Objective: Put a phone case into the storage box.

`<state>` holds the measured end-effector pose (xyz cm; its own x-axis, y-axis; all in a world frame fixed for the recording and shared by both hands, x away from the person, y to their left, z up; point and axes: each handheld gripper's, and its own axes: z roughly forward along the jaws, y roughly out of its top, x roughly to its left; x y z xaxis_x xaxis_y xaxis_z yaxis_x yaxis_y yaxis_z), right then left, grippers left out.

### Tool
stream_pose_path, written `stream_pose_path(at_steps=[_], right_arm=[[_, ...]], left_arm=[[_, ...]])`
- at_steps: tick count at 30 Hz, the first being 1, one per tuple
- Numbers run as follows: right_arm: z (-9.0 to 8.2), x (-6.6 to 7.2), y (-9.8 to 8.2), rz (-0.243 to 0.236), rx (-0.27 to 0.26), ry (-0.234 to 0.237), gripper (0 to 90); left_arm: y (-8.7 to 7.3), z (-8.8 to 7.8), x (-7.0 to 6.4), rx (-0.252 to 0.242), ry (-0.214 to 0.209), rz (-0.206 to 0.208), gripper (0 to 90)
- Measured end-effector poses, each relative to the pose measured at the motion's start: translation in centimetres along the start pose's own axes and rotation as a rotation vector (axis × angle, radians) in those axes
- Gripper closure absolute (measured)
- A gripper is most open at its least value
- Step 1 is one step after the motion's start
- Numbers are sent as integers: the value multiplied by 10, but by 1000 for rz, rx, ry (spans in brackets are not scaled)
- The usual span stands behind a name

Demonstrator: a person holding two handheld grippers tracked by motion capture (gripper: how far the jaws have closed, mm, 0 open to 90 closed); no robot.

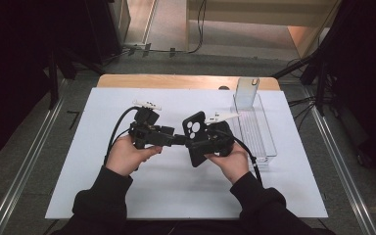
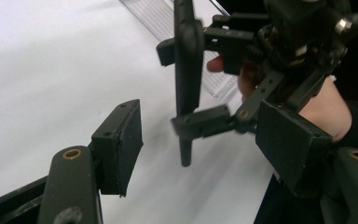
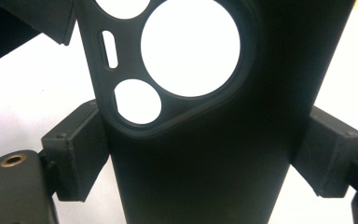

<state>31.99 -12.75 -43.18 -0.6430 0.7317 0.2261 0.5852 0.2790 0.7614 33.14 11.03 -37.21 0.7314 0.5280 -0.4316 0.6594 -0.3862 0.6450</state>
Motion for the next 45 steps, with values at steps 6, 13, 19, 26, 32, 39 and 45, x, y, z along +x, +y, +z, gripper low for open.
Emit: stream_pose_path(at_steps=[6,13,19,26,32,39,45], right_arm=[[-8,-8,2,-5,4,36,123],[-21,-17,8,1,-4,72,122],[-35,-20,13,-2,-23,88,123],[-45,-24,17,-3,-25,78,122],[-55,-31,20,6,-37,45,122],[-71,-45,23,46,-58,-5,122],[-83,-57,26,79,-81,-53,122]], left_arm=[[-16,0,9,7,9,59,317],[-34,4,16,11,19,102,316],[-57,7,26,32,33,134,315],[-76,6,34,60,40,115,316],[-91,-2,37,51,67,86,316],[-103,-11,34,29,95,77,316],[-113,-15,38,25,108,50,316]])
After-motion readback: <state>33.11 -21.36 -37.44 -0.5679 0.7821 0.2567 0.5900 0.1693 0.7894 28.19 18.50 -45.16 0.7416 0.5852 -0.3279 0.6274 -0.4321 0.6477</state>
